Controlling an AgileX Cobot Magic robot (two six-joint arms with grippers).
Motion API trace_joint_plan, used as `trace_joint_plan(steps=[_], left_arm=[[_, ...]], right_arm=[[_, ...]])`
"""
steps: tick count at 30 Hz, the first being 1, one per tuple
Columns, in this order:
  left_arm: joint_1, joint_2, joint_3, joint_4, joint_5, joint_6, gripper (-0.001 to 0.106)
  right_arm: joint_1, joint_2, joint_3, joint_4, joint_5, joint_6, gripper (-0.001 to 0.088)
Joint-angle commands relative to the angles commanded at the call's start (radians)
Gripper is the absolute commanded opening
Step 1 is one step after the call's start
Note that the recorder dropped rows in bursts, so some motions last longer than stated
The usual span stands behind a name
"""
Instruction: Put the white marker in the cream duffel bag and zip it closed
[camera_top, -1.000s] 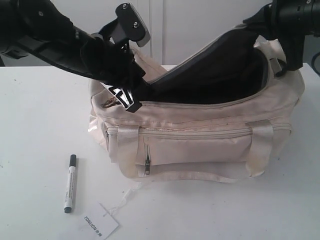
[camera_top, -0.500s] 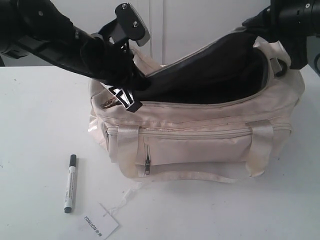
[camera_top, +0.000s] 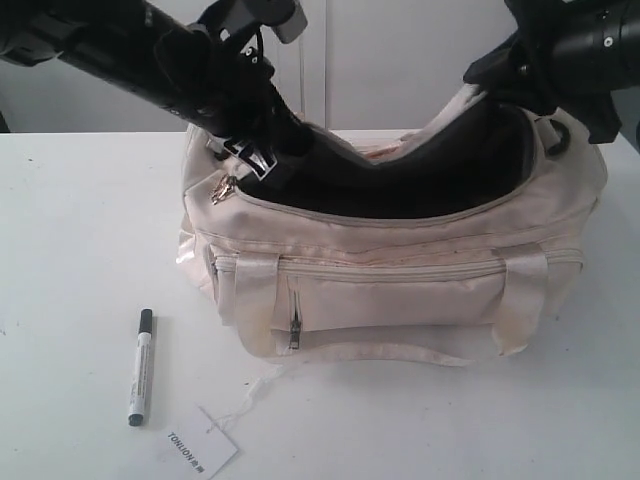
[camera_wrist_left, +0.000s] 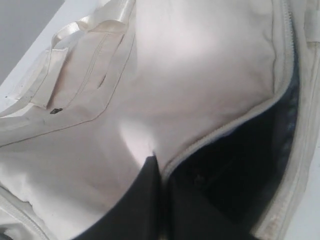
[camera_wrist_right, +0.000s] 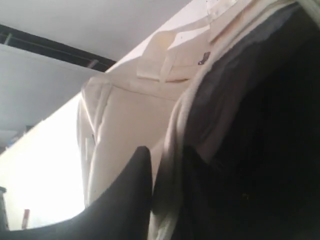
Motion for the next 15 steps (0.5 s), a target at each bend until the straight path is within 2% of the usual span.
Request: trace_joint_plan(steps=[4,8,15], left_arm=[[0.028,0.000,-0.022,0.000,0.062,-0.045,0.000],[0.061,0.000,-0.045,-0.053,0.126,-0.047,0.000],[0.106,0.002,-0.044,-0.132,0.127,-0.047,0.000]], right_arm=[[0.000,0.000,0.000,-0.024,0.060,-0.012,0.0248],[0.000,0.000,0.000,-0.024,0.118,-0.102,0.0248],[0.000,-0.033,0.000,-0.010,0.155,-0.293,0.0248]])
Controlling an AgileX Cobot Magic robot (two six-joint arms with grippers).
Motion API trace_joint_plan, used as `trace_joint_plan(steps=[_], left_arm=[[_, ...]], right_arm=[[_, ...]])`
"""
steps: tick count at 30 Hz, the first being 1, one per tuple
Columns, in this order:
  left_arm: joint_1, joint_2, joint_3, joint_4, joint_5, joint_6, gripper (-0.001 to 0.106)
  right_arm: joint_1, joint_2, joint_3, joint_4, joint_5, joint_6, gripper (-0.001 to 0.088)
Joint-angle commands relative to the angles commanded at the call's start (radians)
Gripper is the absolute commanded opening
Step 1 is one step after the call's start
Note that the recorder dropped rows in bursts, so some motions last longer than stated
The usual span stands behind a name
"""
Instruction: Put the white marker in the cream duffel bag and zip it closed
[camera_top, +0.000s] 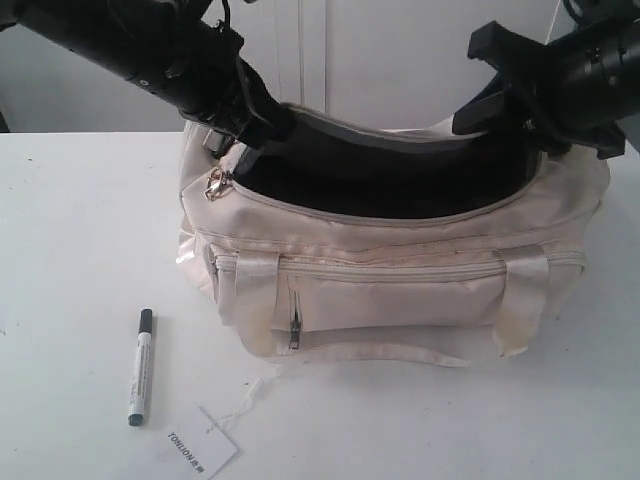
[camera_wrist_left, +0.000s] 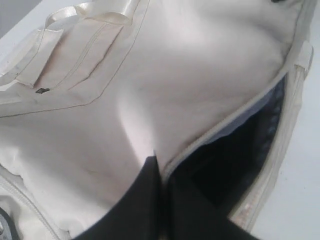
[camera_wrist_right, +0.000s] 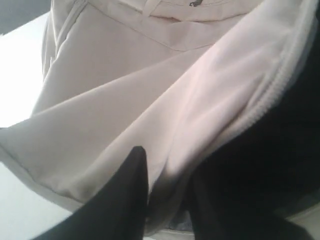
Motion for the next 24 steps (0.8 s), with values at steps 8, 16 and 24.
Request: trace_joint_plan(steps=[8,16,24], left_arm=[[0.002,0.000,0.000,-0.007,0.000,0.004,0.000],[0.002,0.000,0.000,-0.007,0.000,0.004,0.000],[0.002,0.000,0.000,0.009,0.002,0.007,0.000]], right_arm=[[0.039,-0.035,0.000,0.072,0.029,-0.350,0.0248],[0.143,-0.040,0.000,0.111,-0.013,-0.913,0.0328],[0.141,-0.040,0.000,-0.035,-0.208,-0.735,0.0420]])
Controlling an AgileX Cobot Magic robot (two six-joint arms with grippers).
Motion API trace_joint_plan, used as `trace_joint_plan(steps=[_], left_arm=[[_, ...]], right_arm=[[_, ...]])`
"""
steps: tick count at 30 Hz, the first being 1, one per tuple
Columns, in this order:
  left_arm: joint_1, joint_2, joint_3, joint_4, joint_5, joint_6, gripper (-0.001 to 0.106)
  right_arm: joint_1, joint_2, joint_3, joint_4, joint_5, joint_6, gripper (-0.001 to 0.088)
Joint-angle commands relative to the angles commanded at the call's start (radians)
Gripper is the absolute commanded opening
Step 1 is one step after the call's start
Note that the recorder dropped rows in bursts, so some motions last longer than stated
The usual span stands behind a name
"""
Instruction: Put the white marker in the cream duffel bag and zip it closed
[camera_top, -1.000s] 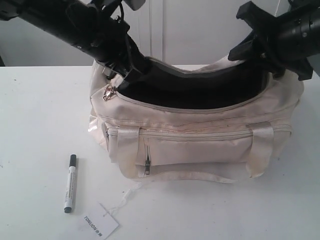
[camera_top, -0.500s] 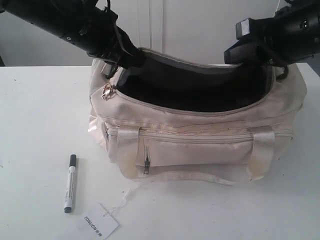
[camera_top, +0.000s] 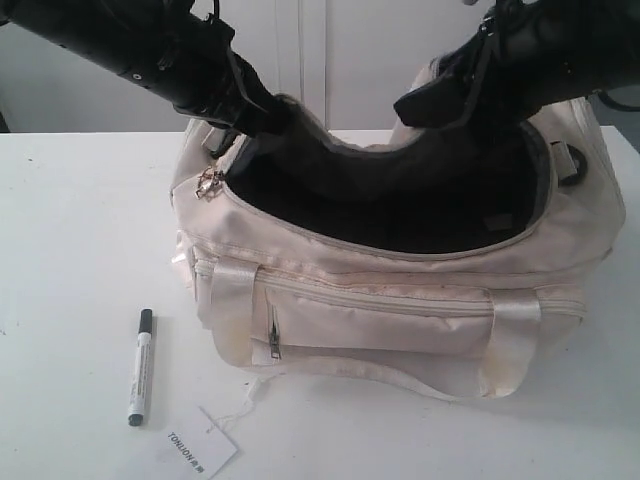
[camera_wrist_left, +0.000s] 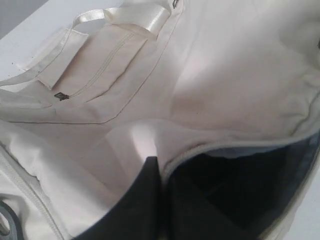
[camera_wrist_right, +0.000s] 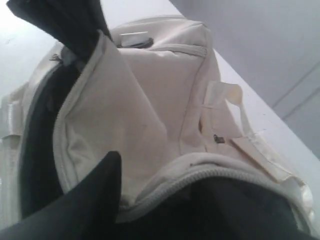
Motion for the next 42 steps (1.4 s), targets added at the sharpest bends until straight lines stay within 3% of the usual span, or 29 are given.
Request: trace_joint_plan(steps=[1,4,9,12,19,26,34,42], left_arm=[[0.000,0.000,0.000,0.002,0.000,0.000,0.000],[0.000,0.000,0.000,0.002,0.009,-0.007,0.000],[0.000,0.000,0.000,0.028,0.061,-0.142,0.000],[0.000,0.000,0.000,0.031,0.078,-0.191,0.000],[0.000,0.000,0.000,0.039,0.074,-0.191,0.000],[0.000,0.000,0.000,0.042,0.067,-0.191,0.000],[0.000,0.000,0.000,0.042,0.067,-0.191,0.000],[0.000,0.000,0.000,0.042,0.073,-0.191,0.000]], right_arm=[[0.000,0.002,0.000,-0.081,-0.067,0.125,0.0420],[0.000,0.018,0.000,-0.154,-0.206,0.344,0.0420],[0.000,0.052,0.000,-0.154,-0.265,0.410,0.0420],[0.000,0.065,0.000,-0.152,-0.304,0.521,0.0438],[-0.006,0.025,0.000,-0.175,-0.202,0.758,0.0438],[-0.080,0.003,-0.061,-0.493,0.066,1.065,0.0438],[-0.137,0.001,-0.081,-0.612,0.164,1.167,0.0438],[-0.139,0.036,-0.081,-0.777,0.168,1.278,0.0438]])
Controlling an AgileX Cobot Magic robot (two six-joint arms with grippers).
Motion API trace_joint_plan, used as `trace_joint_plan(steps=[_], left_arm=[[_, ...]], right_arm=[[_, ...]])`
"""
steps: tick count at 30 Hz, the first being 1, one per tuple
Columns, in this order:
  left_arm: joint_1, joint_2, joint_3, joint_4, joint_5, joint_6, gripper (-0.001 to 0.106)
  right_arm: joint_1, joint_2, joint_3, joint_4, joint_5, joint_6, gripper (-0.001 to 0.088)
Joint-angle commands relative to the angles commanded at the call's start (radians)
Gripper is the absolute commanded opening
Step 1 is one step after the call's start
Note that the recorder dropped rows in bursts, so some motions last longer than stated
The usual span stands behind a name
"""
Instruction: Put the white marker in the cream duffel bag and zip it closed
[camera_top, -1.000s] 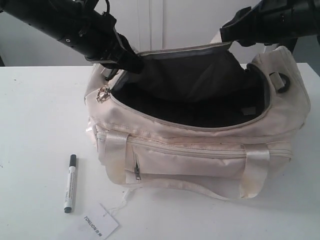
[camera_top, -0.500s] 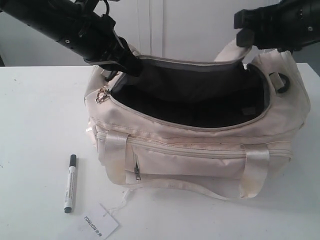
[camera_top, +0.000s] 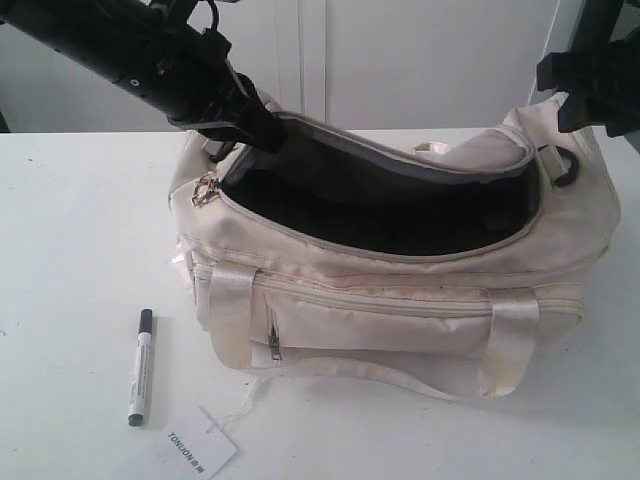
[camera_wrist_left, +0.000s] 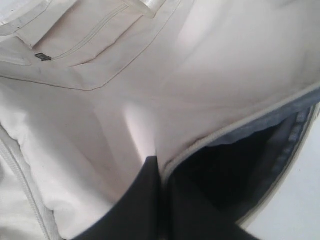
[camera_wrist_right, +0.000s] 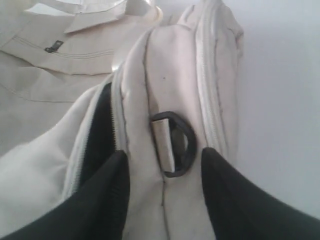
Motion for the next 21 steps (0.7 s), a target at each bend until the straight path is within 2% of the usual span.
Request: trace_joint_plan(steps=[8,11,13,17,18,21], left_arm=[[0.000,0.000,0.000,0.000,0.010,0.000,0.000],[0.000,0.000,0.000,0.000,0.010,0.000,0.000],[0.000,0.000,0.000,0.000,0.007,0.000,0.000],[0.000,0.000,0.000,0.000,0.003,0.000,0.000],[0.000,0.000,0.000,0.000,0.003,0.000,0.000],[0.000,0.000,0.000,0.000,0.010,0.000,0.000]], right_arm=[[0.000,0.091,0.000,-0.130,-0.042,0.093,0.0438],[0.000,0.127,0.000,-0.141,-0.048,0.096,0.0429],[0.000,0.143,0.000,-0.141,-0.064,0.096,0.0340],[0.000,0.155,0.000,-0.141,-0.124,0.096,0.0029],[0.000,0.155,0.000,-0.141,-0.147,0.096,0.0002],[0.000,0.155,0.000,-0.141,-0.202,0.096,0.0000]])
